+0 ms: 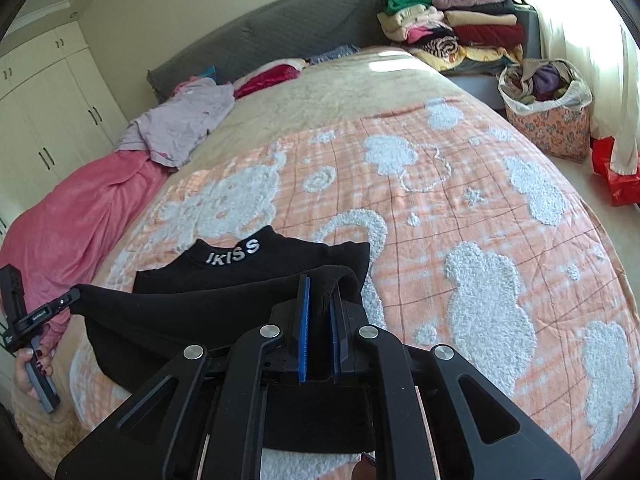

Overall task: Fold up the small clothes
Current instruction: 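Lift the hem with both grippers, fold it over toward the collar, open both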

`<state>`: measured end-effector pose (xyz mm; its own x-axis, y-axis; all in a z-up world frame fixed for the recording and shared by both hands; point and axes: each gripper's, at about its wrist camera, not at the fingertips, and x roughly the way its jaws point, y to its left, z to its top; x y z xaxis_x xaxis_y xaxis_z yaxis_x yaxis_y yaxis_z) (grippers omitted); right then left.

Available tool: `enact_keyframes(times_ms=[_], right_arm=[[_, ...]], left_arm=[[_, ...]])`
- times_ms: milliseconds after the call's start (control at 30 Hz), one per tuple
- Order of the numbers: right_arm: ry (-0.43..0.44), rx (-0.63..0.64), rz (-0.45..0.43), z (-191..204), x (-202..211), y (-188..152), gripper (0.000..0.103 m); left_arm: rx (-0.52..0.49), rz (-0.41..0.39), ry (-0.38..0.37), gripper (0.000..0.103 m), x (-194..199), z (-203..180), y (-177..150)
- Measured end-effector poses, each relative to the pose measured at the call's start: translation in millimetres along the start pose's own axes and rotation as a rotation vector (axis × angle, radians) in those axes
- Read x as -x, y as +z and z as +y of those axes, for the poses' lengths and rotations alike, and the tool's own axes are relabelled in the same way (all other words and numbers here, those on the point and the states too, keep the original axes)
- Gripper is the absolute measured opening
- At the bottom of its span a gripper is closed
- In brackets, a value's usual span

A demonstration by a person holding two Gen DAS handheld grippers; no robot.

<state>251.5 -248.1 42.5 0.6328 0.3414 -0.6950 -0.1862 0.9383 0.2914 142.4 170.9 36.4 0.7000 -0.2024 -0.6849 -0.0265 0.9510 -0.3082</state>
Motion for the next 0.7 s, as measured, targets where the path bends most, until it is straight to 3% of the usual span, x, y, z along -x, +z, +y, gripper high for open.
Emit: enact_keyframes(times_ms=[500,567,633,700], right_arm=[[-0.051,-0.025,0.043,-11.2,-37.2,-7.8,0.008],[-0.066,-0.027,0.034,-11.5,-36.5,-9.3,0.015],[-0.102,-0.015,0.018,-11.6,-35.1,-10.7,0.028],[-0.111,-0.019,0.007,-13.9,-32.9,-10.9,0.028]], left_arm=[[-0.050,0.031,0.075,0.004,-37.8,2.2,-8.7],[-0.053,0.029,0.078,0.006,-38.2,1.9,-9.0],[-0.058,0.028,0.083,0.006,-39.5,1.7,-9.0],[-0.062,0.030,0.096,0.006,-41.6,1.9,-9.7]])
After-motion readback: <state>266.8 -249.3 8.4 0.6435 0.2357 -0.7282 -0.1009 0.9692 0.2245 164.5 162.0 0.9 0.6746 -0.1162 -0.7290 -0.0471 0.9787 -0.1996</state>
